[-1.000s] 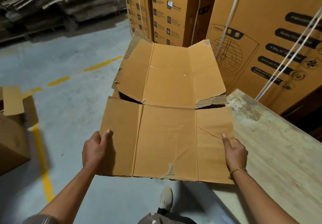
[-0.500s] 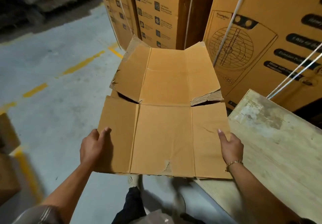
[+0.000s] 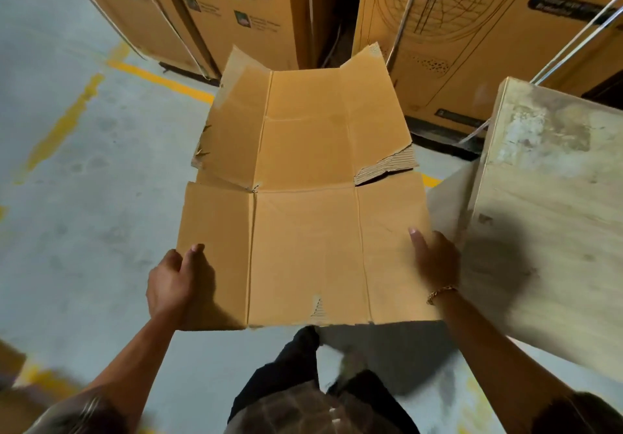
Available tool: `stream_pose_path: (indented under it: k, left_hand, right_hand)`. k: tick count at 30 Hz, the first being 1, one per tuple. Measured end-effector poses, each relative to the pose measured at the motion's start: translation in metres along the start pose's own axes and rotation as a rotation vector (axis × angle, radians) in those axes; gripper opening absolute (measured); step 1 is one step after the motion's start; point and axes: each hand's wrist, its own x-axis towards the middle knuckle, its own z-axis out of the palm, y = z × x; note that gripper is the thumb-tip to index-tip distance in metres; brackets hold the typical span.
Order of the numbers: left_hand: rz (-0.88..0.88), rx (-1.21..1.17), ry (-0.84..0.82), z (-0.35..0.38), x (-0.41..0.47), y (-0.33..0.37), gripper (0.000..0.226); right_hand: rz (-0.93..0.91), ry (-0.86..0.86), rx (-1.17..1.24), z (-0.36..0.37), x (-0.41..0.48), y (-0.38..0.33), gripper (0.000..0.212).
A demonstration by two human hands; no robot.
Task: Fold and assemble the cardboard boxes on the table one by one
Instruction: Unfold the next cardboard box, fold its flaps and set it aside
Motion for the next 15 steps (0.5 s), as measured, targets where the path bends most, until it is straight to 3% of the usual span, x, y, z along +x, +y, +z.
stream_pose_path:
  k: [4, 10, 15]
  left_hand:
    - [0.034, 0.053, -0.058, 0.007, 0.023, -0.022, 0.061]
    - [0.101, 0.139, -0.139, 0.045, 0.048, -0.048, 0.061]
    - [0.170, 0.152, -0.175, 0.084, 0.069, -0.059, 0.062]
  right_hand:
    - [0.052, 0.015, -0.022, 0.034, -0.026, 0.023, 0.080]
    - [0.202, 0.045, 0.065, 0.074, -0.057, 0.057, 0.040]
    - [0.212, 0.091, 0.078, 0.102, -0.056, 0.097, 0.049]
